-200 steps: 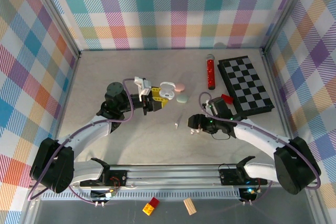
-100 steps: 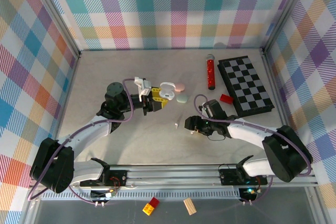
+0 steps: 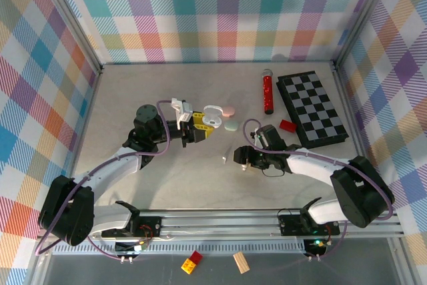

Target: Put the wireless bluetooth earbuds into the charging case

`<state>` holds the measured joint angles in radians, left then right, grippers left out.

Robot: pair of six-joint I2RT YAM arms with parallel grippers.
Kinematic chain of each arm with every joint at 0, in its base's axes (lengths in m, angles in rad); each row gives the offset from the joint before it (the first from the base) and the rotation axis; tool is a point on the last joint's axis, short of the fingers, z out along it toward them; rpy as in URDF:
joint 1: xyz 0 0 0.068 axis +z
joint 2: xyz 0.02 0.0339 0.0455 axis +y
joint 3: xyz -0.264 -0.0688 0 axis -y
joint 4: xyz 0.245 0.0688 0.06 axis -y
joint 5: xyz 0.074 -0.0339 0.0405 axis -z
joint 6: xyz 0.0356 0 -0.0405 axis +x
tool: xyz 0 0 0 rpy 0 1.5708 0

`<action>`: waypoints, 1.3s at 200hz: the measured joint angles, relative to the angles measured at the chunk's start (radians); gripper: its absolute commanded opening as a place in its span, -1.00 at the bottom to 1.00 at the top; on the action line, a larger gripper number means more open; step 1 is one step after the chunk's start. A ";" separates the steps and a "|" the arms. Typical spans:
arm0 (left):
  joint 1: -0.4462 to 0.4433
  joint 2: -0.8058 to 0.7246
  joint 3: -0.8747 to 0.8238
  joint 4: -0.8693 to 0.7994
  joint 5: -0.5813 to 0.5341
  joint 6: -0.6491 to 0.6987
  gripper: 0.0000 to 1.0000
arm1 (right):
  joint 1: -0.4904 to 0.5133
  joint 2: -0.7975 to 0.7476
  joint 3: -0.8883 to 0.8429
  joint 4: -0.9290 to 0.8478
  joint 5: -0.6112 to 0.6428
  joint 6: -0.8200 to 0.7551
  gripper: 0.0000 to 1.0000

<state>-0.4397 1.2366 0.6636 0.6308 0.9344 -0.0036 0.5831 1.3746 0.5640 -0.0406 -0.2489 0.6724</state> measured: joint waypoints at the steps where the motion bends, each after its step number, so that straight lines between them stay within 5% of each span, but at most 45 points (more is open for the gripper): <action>1: 0.000 0.000 0.000 0.000 0.000 0.000 -0.33 | 0.000 0.001 0.001 -0.002 0.000 -0.002 0.37; 71: 0.000 0.000 0.000 -0.003 0.000 0.000 -0.33 | -0.008 0.024 0.122 -0.089 0.005 -0.120 0.40; 141: 0.000 0.000 0.000 -0.003 0.007 0.000 -0.33 | -0.009 -0.091 -0.035 -0.081 -0.041 -0.044 0.36; 260: 0.000 0.000 0.000 -0.003 0.018 0.000 -0.33 | -0.009 0.045 -0.015 0.027 -0.066 -0.021 0.35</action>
<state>-0.4397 1.2366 0.6636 0.6281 0.9527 -0.0036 0.5743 1.4197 0.5488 -0.0135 -0.3145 0.6510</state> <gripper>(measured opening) 0.337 0.676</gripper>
